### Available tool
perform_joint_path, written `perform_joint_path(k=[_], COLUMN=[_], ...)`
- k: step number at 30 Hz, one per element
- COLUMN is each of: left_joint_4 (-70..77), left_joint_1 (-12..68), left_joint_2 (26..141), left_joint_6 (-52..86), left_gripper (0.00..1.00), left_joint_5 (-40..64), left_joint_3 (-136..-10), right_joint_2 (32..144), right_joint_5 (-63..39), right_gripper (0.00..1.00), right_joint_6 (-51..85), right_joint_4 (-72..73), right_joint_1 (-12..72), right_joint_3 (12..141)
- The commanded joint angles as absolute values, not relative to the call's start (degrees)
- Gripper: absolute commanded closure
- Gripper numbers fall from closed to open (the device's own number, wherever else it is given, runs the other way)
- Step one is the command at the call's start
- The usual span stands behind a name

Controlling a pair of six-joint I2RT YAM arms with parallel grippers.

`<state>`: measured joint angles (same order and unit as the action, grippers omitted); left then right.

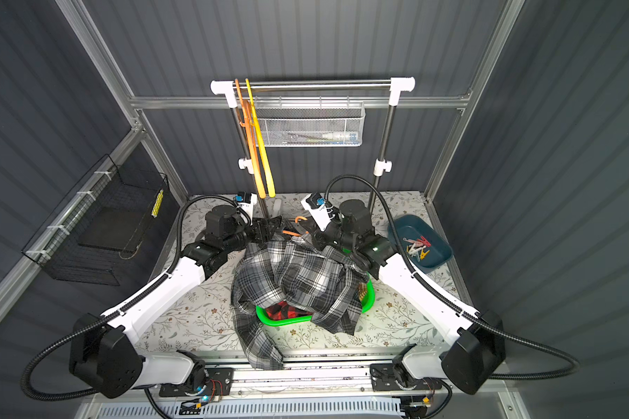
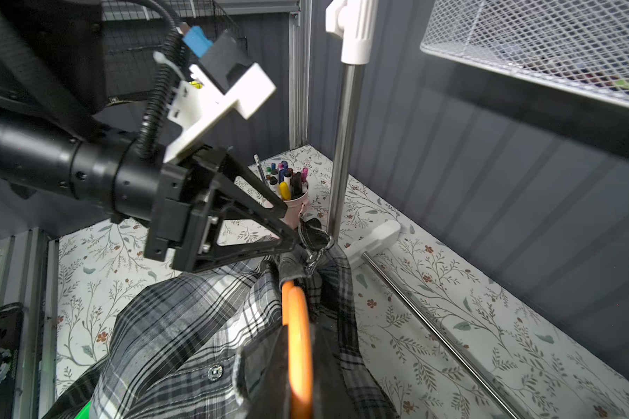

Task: Remove the clothespins securing long-sleeve shirts to the hanger
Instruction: Remove the long-sleeve shirt from the hanger.

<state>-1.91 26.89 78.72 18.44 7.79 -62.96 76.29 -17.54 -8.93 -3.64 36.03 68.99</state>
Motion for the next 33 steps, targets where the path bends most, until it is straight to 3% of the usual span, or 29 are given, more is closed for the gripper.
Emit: perform_joint_path(k=[1,23,28,33], left_joint_4=[-1.38,-1.41,-0.83,-0.25], left_joint_1=[26.54,26.63,26.67,26.70], left_joint_2=[79.42,82.46,84.62,84.87], left_joint_6=[18.44,21.53,22.24,21.97], left_gripper=[0.35,0.41,0.51,0.73], left_joint_5=[10.13,20.34,22.08,22.36], left_joint_3=[-65.31,-64.66,-65.03,-65.03], right_joint_2=[74.92,75.37,74.93,74.39], right_joint_5=[-13.74,-11.64,-11.53,-11.48], right_gripper=[1.00,1.00,1.00,1.00], right_joint_6=[-11.94,-13.01,-13.62,-13.67], right_joint_4=[-5.25,-4.61,-5.17,-5.18], right_joint_1=[37.93,40.91,41.35,41.40], right_joint_3=[68.12,67.47,67.59,67.30])
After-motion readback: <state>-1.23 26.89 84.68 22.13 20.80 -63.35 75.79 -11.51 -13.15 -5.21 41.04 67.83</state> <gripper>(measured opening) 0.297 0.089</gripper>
